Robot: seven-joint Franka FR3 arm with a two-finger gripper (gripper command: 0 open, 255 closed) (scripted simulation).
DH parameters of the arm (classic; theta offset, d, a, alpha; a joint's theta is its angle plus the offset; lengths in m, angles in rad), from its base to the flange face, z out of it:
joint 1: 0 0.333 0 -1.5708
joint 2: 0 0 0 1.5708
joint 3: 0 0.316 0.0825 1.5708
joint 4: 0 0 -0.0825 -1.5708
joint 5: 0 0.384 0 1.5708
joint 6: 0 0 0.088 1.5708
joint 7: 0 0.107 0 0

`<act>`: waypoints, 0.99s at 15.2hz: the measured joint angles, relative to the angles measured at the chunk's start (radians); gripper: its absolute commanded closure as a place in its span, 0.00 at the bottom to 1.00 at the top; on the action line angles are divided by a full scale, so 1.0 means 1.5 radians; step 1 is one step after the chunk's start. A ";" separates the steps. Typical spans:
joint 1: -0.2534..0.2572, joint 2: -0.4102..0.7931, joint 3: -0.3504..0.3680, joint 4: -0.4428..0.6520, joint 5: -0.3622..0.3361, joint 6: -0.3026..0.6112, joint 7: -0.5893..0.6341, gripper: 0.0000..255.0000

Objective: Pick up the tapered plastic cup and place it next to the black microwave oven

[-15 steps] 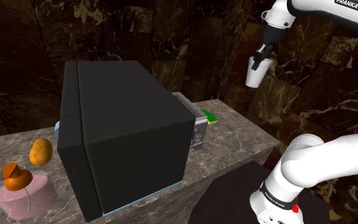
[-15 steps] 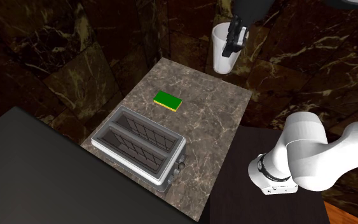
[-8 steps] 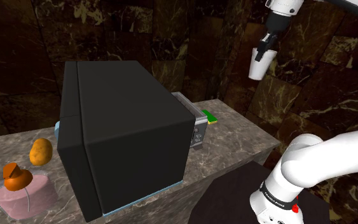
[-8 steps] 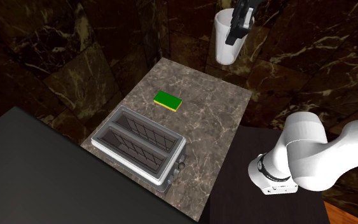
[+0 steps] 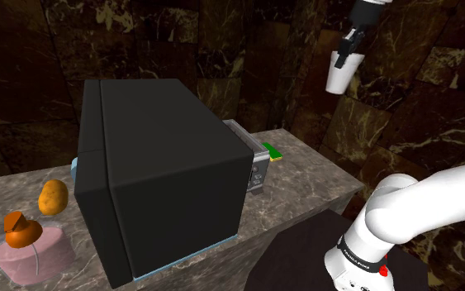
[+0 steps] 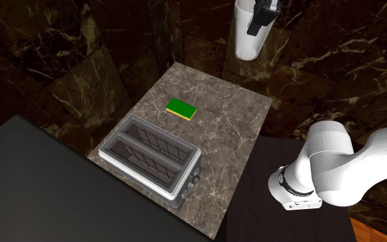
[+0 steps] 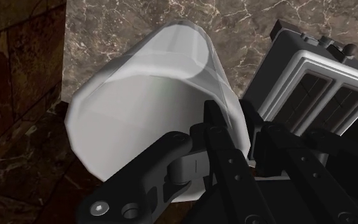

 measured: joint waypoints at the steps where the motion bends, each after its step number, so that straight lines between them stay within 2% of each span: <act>1: 0.002 -0.001 0.014 0.003 0.006 -0.007 0.014 1.00; 4: 0.006 -0.015 0.054 -0.013 0.022 -0.013 0.059 1.00; 15: 0.023 -0.002 0.220 0.010 0.100 -0.042 0.243 1.00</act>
